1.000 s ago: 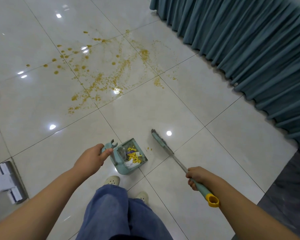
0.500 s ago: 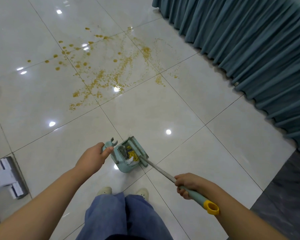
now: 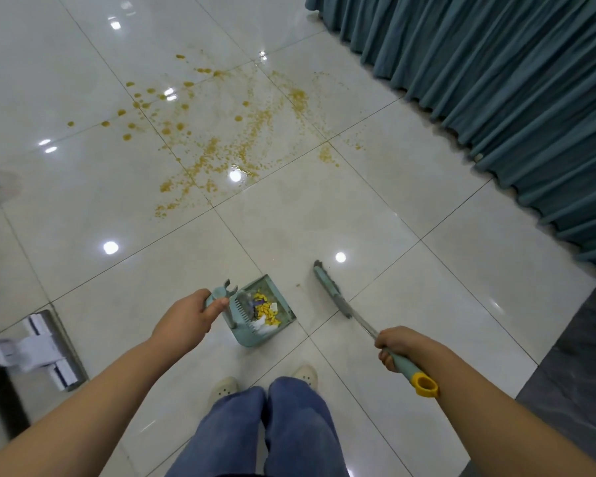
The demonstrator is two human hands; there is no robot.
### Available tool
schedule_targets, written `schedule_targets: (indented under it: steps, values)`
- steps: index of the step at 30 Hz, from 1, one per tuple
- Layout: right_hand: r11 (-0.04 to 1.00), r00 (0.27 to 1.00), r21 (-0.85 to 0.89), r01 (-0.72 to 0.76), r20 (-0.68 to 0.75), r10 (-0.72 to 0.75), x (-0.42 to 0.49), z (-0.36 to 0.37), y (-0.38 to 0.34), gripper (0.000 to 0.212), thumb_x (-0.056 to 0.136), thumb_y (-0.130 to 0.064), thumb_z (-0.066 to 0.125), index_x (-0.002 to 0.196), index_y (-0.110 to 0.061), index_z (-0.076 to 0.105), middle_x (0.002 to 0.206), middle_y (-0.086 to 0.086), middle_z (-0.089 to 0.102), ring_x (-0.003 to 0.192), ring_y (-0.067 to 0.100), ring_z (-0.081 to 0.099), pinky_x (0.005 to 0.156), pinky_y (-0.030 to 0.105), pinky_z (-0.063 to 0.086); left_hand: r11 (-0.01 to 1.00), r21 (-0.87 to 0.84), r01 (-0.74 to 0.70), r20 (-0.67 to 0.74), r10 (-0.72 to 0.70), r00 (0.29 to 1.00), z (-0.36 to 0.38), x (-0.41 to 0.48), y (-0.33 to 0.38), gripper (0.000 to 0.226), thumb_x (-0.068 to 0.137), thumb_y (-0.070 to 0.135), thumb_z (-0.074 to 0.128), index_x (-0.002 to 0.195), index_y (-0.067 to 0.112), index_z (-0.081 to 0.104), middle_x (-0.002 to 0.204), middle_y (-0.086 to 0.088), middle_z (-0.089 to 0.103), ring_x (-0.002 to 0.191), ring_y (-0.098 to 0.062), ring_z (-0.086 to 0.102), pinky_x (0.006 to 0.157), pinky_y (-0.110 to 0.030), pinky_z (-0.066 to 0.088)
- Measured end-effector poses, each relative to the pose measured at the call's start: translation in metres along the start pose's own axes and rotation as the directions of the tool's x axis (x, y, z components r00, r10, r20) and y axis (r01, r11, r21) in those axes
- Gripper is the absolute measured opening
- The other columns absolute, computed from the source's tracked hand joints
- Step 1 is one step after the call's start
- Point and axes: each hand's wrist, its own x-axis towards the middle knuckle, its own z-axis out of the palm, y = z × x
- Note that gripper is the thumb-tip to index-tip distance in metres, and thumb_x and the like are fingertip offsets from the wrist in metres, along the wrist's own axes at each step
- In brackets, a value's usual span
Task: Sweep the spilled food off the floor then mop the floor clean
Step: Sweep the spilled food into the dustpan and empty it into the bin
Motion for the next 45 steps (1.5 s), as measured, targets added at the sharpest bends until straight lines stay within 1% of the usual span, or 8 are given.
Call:
schedule_targets:
  steps: [6, 11, 17, 24, 28, 33, 39, 45]
  values:
    - [0.993, 0.996, -0.106, -0.043, 0.074, 0.051, -0.013, 0.074, 0.012, 0.01, 0.095, -0.006, 0.045, 0.093, 0.0, 0.053, 0.061, 0.009, 0.046, 0.047, 0.013, 0.04, 0.039, 0.02, 0.04, 1.0, 0.019, -0.016, 0.015, 0.016, 1.0, -0.008, -0.002, -0.027, 0.04, 0.095, 0.05, 0.04, 0.072, 0.017, 0.044, 0.063, -0.001, 0.057, 0.062, -0.019, 0.054, 0.065, -0.035, 0.047]
    - [0.994, 0.987, -0.111, -0.014, 0.155, 0.032, -0.036, 0.091, 0.011, 0.01, 0.094, -0.007, 0.044, 0.093, -0.005, 0.055, 0.061, 0.008, 0.048, 0.046, 0.011, 0.041, 0.042, 0.018, 0.042, 0.999, 0.021, -0.048, 0.031, 0.047, 0.998, -0.014, -0.003, -0.039, 0.038, 0.095, 0.05, 0.039, 0.071, 0.021, 0.043, 0.067, -0.001, 0.057, 0.062, -0.017, 0.053, 0.055, -0.029, 0.038]
    - [0.997, 0.995, -0.07, 0.017, 0.097, -0.01, -0.051, 0.086, 0.003, 0.012, 0.091, -0.003, 0.045, 0.098, -0.005, 0.055, 0.06, 0.008, 0.047, 0.043, 0.013, 0.041, 0.038, 0.018, 0.039, 0.999, -0.033, -0.042, 0.019, 0.042, 0.999, -0.028, -0.011, -0.061, 0.038, 0.094, 0.05, 0.042, 0.07, 0.02, 0.045, 0.066, -0.002, 0.058, 0.062, -0.019, 0.054, 0.058, -0.031, 0.041]
    - [0.995, 0.996, 0.048, 0.088, 0.009, -0.089, -0.045, 0.087, -0.055, 0.006, 0.093, 0.0, 0.045, 0.092, -0.002, 0.051, 0.059, 0.011, 0.045, 0.03, 0.012, 0.038, 0.032, 0.014, 0.035, 0.991, -0.131, 0.038, -0.04, -0.044, 0.998, -0.052, -0.009, -0.094, 0.04, 0.094, 0.046, 0.045, 0.067, 0.017, 0.044, 0.058, -0.001, 0.056, 0.055, -0.017, 0.051, 0.057, -0.03, 0.04]
    - [0.994, 0.994, -0.014, 0.109, -0.001, -0.109, -0.032, 0.107, -0.094, 0.01, 0.095, -0.003, 0.045, 0.085, 0.001, 0.046, 0.062, 0.012, 0.046, 0.031, 0.013, 0.039, 0.031, 0.014, 0.036, 0.985, -0.151, 0.083, -0.055, -0.092, 0.994, -0.058, 0.0, -0.105, 0.039, 0.094, 0.047, 0.045, 0.068, 0.018, 0.044, 0.06, -0.002, 0.057, 0.055, -0.017, 0.051, 0.055, -0.029, 0.038]
    - [0.991, 0.996, -0.101, 0.084, 0.006, -0.084, -0.019, 0.146, -0.111, 0.01, 0.096, -0.004, 0.046, 0.088, 0.002, 0.048, 0.064, 0.012, 0.047, 0.047, 0.015, 0.041, 0.032, 0.016, 0.04, 0.988, -0.125, 0.091, -0.054, -0.099, 0.994, -0.067, 0.013, -0.109, 0.04, 0.094, 0.049, 0.043, 0.073, 0.015, 0.046, 0.063, -0.004, 0.058, 0.063, -0.023, 0.054, 0.066, -0.035, 0.047]
    - [0.963, 0.999, -0.269, 0.018, 0.044, -0.007, -0.02, 0.178, -0.085, 0.016, 0.093, -0.006, 0.047, 0.106, 0.001, 0.054, 0.064, 0.01, 0.049, 0.045, 0.014, 0.043, 0.039, 0.02, 0.041, 0.993, -0.103, 0.064, -0.046, -0.069, 0.997, -0.069, 0.023, -0.103, 0.041, 0.095, 0.048, 0.042, 0.077, 0.012, 0.048, 0.069, -0.006, 0.06, 0.067, -0.024, 0.055, 0.065, -0.035, 0.046]
    - [0.969, 0.987, -0.245, 0.031, 0.158, 0.008, -0.054, 0.168, -0.06, 0.015, 0.092, -0.004, 0.045, 0.101, -0.007, 0.057, 0.062, 0.008, 0.046, 0.043, 0.012, 0.04, 0.039, 0.019, 0.04, 0.993, -0.104, 0.057, -0.053, -0.063, 0.997, -0.073, 0.02, -0.106, 0.042, 0.095, 0.05, 0.041, 0.078, 0.012, 0.049, 0.069, -0.006, 0.059, 0.064, -0.022, 0.054, 0.062, -0.034, 0.042]
